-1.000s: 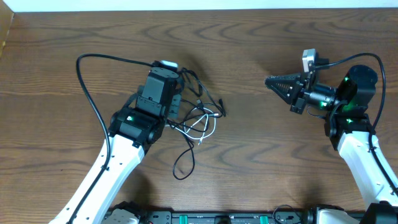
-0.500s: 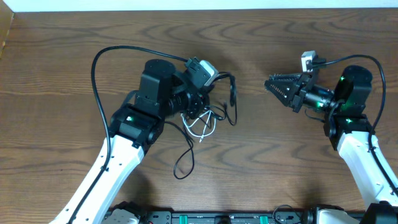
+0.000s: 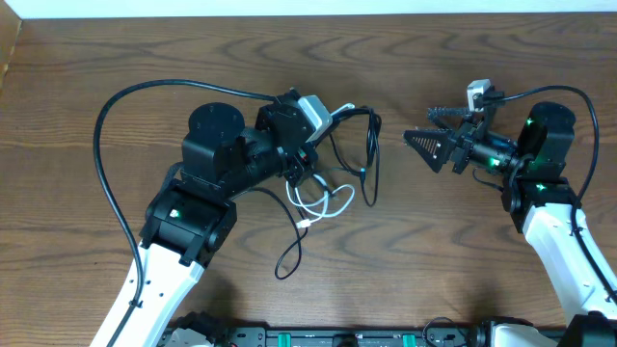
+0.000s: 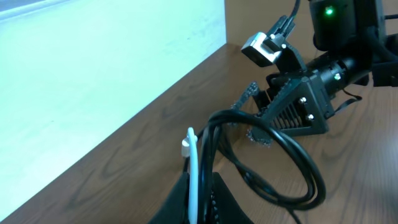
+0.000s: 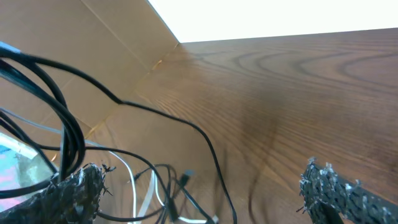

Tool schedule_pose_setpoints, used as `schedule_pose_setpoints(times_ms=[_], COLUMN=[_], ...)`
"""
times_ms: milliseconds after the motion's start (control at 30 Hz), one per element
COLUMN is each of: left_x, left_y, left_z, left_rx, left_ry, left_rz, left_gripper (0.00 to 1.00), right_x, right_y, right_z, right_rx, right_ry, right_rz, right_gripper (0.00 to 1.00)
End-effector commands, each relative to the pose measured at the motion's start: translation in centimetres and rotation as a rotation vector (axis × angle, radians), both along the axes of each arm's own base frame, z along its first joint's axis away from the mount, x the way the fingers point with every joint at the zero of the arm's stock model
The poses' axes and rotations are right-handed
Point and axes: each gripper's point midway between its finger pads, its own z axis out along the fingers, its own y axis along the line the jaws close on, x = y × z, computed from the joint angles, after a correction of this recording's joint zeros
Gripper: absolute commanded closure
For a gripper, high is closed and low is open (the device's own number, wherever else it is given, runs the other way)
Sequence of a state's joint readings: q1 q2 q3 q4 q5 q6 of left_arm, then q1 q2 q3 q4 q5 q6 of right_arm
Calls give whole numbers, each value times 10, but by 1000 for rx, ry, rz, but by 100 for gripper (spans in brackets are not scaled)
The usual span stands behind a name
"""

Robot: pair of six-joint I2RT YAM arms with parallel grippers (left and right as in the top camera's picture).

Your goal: Untangle cables

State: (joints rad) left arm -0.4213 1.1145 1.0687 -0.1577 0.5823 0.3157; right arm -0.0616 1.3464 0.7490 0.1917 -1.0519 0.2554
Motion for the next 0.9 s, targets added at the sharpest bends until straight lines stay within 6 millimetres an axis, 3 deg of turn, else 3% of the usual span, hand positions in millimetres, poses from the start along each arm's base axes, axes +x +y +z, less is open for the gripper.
schedule_pose_setpoints(times_ms=[0, 233, 433, 667, 867], left_x=[-16, -18, -14, -7, 12], left_y=[-9, -13, -14, -15, -2], left_z=[17, 13, 4, -4, -7], left_rx=[-22, -2, 9, 74, 124], left_ry=[-57, -81, -51, -123, -138], left_rz=[-106, -147, -146, -156, -31], left_gripper=[92, 92, 92, 92, 92], right_x=[-7, -33, -42, -36, -22], right_y=[7, 27, 48, 49, 44], right_z=[5, 31, 43, 77, 82], right_rx=[17, 52, 54, 183, 300], right_ry=[-21, -186, -264, -161, 53], right_rz=[59, 264, 333, 285, 178], right_gripper=[1, 1, 1, 1, 1])
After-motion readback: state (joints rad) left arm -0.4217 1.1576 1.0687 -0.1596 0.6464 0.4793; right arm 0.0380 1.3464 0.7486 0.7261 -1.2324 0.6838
